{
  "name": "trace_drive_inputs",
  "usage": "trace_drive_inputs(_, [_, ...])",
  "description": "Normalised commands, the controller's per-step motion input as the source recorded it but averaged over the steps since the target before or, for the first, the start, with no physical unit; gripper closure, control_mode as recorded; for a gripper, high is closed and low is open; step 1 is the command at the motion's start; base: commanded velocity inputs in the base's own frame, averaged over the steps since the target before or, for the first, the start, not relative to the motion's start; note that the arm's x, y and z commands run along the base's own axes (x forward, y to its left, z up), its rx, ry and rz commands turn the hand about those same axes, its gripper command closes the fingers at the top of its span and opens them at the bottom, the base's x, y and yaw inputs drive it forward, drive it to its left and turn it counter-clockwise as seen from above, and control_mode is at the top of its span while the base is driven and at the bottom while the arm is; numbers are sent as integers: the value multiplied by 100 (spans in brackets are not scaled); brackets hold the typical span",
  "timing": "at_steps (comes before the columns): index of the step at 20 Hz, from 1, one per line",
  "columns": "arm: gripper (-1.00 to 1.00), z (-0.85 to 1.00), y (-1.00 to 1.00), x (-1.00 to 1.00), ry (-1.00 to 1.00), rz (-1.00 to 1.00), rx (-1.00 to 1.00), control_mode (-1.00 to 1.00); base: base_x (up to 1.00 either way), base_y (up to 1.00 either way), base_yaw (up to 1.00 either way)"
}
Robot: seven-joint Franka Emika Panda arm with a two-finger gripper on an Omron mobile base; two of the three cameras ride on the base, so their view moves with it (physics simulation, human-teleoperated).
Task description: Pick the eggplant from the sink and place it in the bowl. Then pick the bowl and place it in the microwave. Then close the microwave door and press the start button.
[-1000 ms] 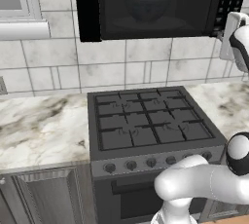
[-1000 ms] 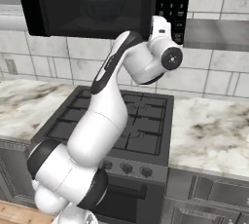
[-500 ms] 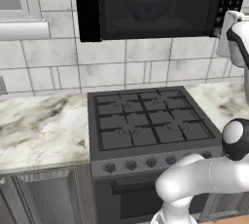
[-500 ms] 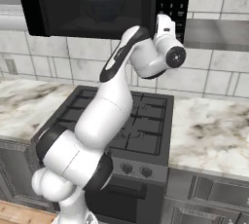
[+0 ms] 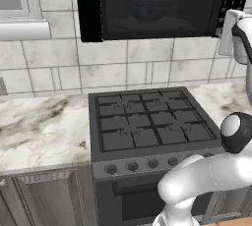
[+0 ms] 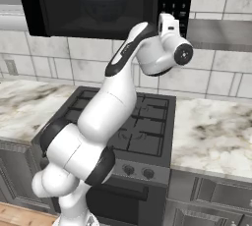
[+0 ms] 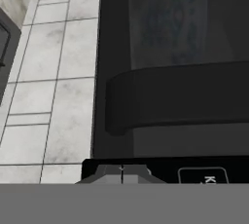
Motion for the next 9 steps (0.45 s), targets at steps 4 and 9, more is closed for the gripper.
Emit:
trace_drive_inputs(4, [100, -1, -14, 5, -1, 0, 0, -100, 0, 0, 0])
trace_drive_inputs(9, [100, 0, 0, 0, 0, 0, 0, -100, 0, 0, 0])
